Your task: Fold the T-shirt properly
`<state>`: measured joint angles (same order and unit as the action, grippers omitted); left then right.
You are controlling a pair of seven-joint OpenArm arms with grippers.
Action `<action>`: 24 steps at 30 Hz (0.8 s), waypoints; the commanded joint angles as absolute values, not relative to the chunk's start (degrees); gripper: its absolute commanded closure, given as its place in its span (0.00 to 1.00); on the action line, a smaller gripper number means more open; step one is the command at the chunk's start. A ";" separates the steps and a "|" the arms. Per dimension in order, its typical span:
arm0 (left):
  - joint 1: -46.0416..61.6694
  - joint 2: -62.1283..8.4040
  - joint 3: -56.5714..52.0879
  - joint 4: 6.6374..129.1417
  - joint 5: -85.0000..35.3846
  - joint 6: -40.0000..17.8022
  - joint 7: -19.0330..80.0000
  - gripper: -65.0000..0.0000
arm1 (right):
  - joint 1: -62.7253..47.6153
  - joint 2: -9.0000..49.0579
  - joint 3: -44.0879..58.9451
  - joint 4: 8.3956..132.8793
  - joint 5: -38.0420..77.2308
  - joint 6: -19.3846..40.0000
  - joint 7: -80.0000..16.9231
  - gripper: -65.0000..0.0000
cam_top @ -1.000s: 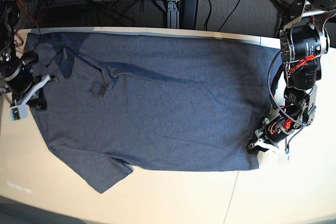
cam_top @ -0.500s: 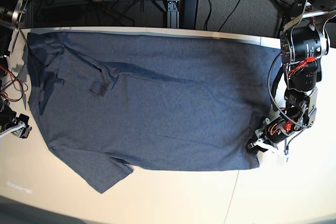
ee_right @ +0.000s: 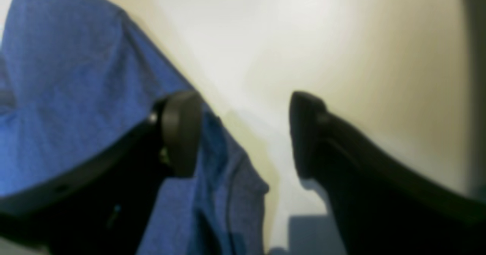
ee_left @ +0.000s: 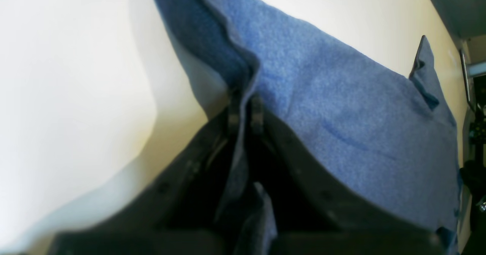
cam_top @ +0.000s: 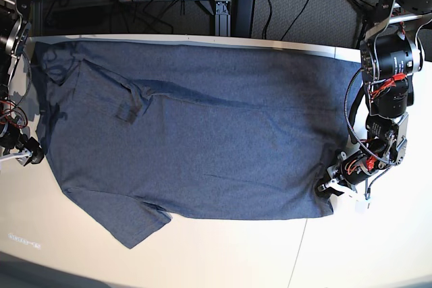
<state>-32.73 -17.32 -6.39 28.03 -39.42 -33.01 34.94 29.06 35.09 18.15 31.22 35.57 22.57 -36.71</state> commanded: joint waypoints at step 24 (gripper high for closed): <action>-33.78 -17.80 -6.33 28.49 -38.30 -33.76 37.95 1.00 | 36.71 25.50 15.18 31.64 20.67 26.96 -32.10 0.43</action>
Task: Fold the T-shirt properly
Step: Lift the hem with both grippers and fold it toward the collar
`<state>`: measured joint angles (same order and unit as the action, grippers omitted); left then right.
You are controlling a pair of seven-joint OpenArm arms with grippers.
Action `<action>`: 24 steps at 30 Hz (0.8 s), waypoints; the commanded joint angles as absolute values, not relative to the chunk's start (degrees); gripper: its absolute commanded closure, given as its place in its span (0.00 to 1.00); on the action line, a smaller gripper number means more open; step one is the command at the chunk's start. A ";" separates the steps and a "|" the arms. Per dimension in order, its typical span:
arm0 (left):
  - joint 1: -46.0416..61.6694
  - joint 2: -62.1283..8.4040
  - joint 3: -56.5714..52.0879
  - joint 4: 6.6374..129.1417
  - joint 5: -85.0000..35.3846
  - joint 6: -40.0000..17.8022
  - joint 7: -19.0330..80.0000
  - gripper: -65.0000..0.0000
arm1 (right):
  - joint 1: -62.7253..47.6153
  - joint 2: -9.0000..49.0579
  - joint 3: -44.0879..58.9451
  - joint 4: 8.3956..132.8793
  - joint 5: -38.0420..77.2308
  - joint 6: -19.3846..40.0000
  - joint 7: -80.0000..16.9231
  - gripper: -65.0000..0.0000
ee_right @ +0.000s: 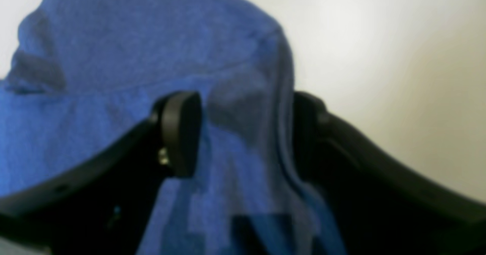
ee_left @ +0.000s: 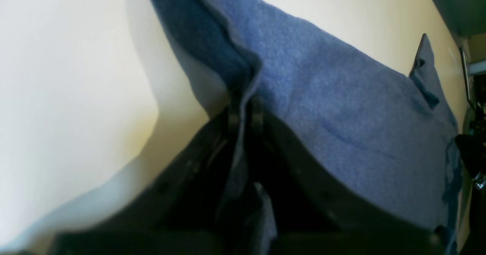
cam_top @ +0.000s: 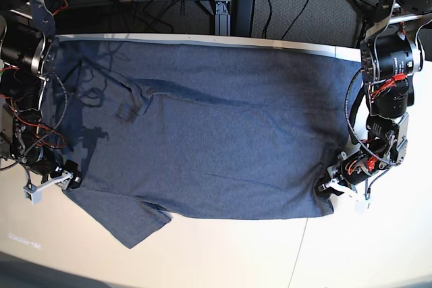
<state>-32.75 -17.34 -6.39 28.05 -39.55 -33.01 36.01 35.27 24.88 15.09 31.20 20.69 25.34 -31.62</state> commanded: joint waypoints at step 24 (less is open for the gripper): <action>-33.85 -18.33 -6.33 28.49 -38.28 -33.74 37.19 1.00 | 36.64 27.88 11.88 31.77 9.76 26.81 -23.00 1.00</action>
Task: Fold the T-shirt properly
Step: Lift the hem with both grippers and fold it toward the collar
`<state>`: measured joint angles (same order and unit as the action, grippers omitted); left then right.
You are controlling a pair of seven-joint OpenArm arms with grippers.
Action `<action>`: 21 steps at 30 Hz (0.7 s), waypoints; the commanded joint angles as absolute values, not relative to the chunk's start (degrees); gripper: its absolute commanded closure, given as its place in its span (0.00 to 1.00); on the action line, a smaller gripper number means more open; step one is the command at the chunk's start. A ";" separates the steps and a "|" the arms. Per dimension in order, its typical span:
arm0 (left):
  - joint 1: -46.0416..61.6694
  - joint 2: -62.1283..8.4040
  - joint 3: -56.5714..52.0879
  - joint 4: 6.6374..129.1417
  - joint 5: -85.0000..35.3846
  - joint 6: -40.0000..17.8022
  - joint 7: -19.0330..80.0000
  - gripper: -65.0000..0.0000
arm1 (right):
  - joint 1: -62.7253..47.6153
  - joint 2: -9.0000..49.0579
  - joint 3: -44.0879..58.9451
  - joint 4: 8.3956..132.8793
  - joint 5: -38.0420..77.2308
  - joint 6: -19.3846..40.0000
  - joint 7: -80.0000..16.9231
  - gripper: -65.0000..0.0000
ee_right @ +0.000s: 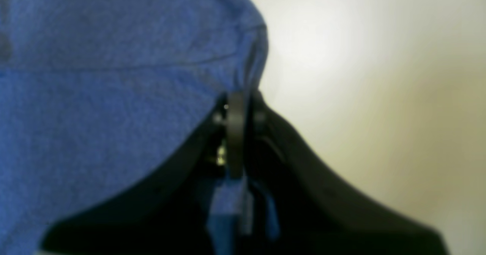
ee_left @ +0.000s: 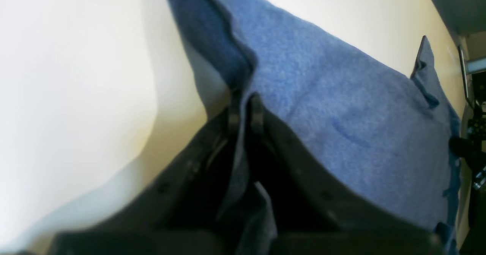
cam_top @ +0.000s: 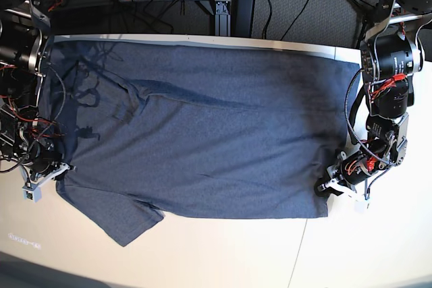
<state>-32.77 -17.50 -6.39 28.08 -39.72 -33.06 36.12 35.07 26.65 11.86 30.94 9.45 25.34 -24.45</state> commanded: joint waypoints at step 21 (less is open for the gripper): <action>-35.38 -23.42 -6.33 28.53 -51.13 -40.00 46.17 1.00 | 36.12 27.94 11.88 38.33 15.29 27.92 -25.47 1.00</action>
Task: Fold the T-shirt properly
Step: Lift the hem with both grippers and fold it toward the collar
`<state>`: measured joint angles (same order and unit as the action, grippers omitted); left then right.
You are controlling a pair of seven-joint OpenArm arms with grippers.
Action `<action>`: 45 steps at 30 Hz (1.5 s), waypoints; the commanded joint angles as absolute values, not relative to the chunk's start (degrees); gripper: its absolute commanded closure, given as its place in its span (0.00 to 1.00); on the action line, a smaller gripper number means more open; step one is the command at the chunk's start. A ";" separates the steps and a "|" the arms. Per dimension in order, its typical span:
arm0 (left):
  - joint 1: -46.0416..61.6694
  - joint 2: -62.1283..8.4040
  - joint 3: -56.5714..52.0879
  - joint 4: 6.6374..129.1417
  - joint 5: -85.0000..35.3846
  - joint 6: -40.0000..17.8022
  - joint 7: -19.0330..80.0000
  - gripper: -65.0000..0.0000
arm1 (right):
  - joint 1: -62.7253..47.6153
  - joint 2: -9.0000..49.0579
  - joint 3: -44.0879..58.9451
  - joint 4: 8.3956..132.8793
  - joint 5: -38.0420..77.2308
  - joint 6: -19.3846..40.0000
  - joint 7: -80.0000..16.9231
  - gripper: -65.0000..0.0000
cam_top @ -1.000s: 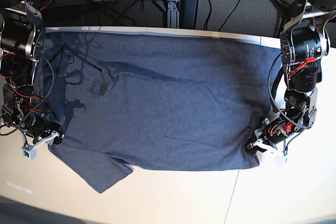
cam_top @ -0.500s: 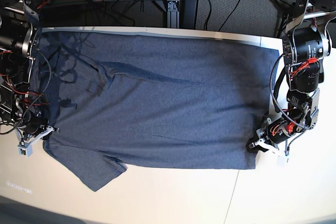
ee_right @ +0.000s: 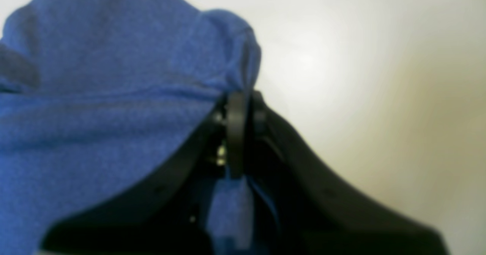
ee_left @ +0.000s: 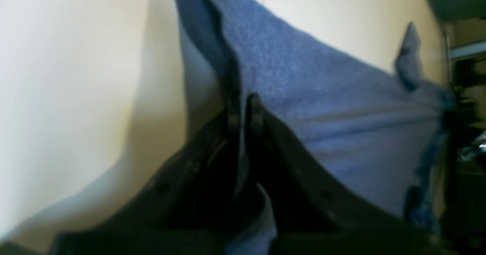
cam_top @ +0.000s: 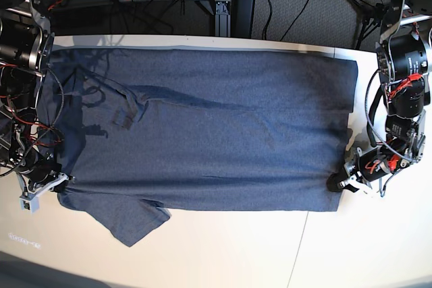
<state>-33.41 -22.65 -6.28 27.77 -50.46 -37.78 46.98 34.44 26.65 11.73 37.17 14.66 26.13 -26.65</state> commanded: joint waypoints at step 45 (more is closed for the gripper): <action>-22.98 -28.25 -6.35 52.34 -68.31 -40.00 69.95 1.00 | 13.45 35.35 12.03 61.49 23.18 28.53 -25.98 0.71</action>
<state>-21.45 -27.16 -6.07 51.37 -67.22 -38.00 71.07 12.25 33.65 11.57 60.53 22.65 27.27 -27.05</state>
